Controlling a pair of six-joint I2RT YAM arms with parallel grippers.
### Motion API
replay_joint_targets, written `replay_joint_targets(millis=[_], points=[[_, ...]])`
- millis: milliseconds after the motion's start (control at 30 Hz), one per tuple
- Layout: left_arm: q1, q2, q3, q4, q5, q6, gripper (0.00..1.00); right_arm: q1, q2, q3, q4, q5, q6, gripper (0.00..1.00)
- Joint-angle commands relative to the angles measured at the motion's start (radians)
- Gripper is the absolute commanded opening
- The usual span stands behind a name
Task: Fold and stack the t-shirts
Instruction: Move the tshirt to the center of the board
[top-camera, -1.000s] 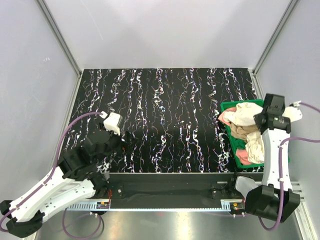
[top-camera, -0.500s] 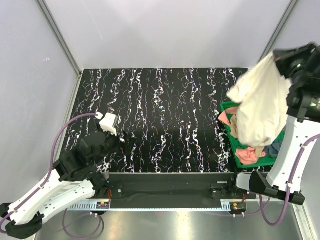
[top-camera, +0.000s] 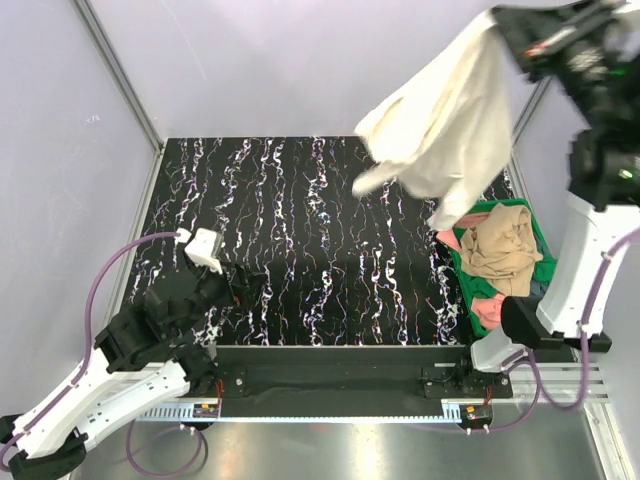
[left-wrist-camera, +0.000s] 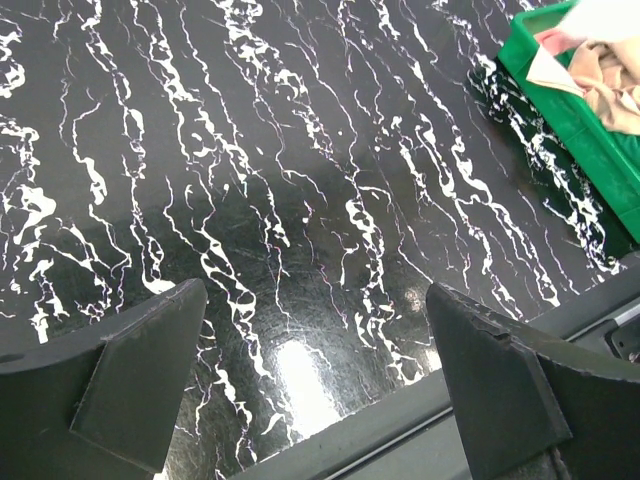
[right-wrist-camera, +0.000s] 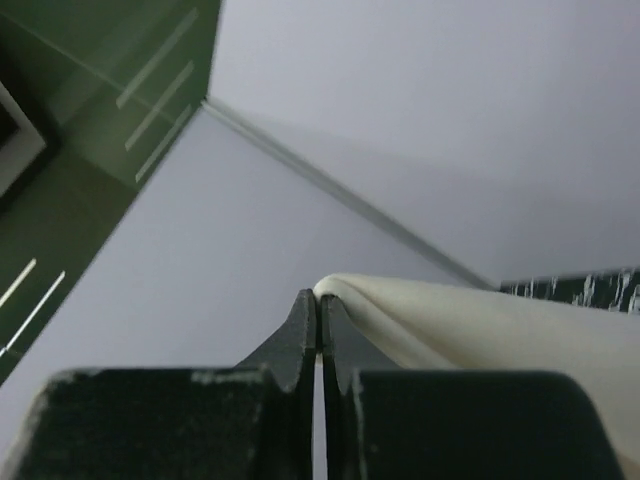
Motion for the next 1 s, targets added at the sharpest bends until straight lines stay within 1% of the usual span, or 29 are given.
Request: replay_joint_targets(millis=[0,100,133,233,267,300,333,367,400,433,467,500,567,633,667,700,733,767,800,833,867,900,933,967], points=[[0.004,-0.019,-0.008,0.05,-0.04,0.005,0.99,0.225,0.024,-0.115,-0.014,0.033,-0.073,0.0],[0.004,-0.022,-0.008,0.05,-0.053,0.008,0.99,0.391,0.079,-0.196,-0.057,0.15,-0.176,0.0],[0.004,-0.022,-0.006,0.048,-0.059,0.009,0.99,0.492,0.096,-0.234,-0.061,0.211,-0.225,0.0],[0.003,-0.022,-0.008,0.047,-0.077,0.012,0.99,0.609,0.165,-0.308,-0.074,0.323,-0.255,0.01],[0.004,-0.02,-0.008,0.047,-0.079,0.015,0.99,0.623,0.182,-0.381,-0.084,0.345,-0.244,0.04],[0.003,-0.02,-0.008,0.047,-0.085,0.017,0.99,0.638,0.223,-0.419,-0.086,0.354,-0.233,0.08],[0.004,-0.019,-0.008,0.047,-0.088,0.017,0.99,0.648,0.249,-0.455,-0.081,0.345,-0.227,0.16],[0.004,-0.019,-0.008,0.045,-0.092,0.015,0.99,0.677,0.275,-0.509,-0.058,0.33,-0.248,0.19],[0.004,-0.019,-0.009,0.044,-0.097,0.014,0.99,0.692,0.344,-0.512,-0.075,0.331,-0.267,0.23],[0.004,-0.016,-0.011,0.044,-0.099,0.012,0.99,0.706,0.382,-0.497,-0.116,0.351,-0.279,0.31],[0.003,-0.014,-0.012,0.042,-0.096,0.008,0.99,0.727,0.416,-0.446,-0.205,0.368,-0.3,0.36],[0.004,-0.01,-0.014,0.042,-0.092,0.005,0.99,0.732,0.465,-0.418,-0.246,0.397,-0.313,0.4],[0.003,0.002,-0.015,0.041,-0.071,0.0,0.99,0.731,0.486,-0.362,-0.343,0.443,-0.347,0.49],[0.004,0.039,-0.008,0.039,-0.045,-0.006,0.99,0.729,0.458,-0.345,-0.398,0.57,-0.379,0.55],[0.003,0.055,-0.002,0.035,-0.018,-0.026,0.99,0.724,0.441,-0.351,-0.453,0.613,-0.405,0.59],[0.003,0.093,0.011,0.033,-0.005,-0.044,0.99,0.709,0.393,-0.37,-0.478,0.686,-0.41,0.61],[0.003,0.114,0.018,0.033,0.012,-0.066,0.99,0.7,0.359,-0.4,-0.5,0.713,-0.41,0.61],[0.004,0.137,0.025,0.036,0.047,-0.108,0.99,0.682,0.32,-0.505,-0.514,0.739,-0.405,0.62],[0.003,0.185,0.04,0.042,0.068,-0.132,0.99,0.637,0.23,-0.581,-0.509,0.773,-0.394,0.63],[0.004,0.211,0.046,0.053,0.091,-0.15,0.99,0.604,0.182,-0.736,-0.5,0.773,-0.378,0.64],[0.003,0.264,0.052,0.092,0.145,-0.168,0.99,0.53,0.091,-0.818,-0.468,0.743,-0.371,0.64],[0.004,0.292,0.055,0.117,0.17,-0.17,0.98,0.53,0.044,-0.9,-0.448,0.718,-0.367,0.63],[0.003,0.323,0.057,0.139,0.182,-0.172,0.98,0.455,-0.002,-1.052,-0.425,0.701,-0.351,0.63],[0.004,0.355,0.063,0.157,0.153,-0.182,0.97,0.432,-0.049,-1.125,-0.369,0.684,-0.348,0.63]])
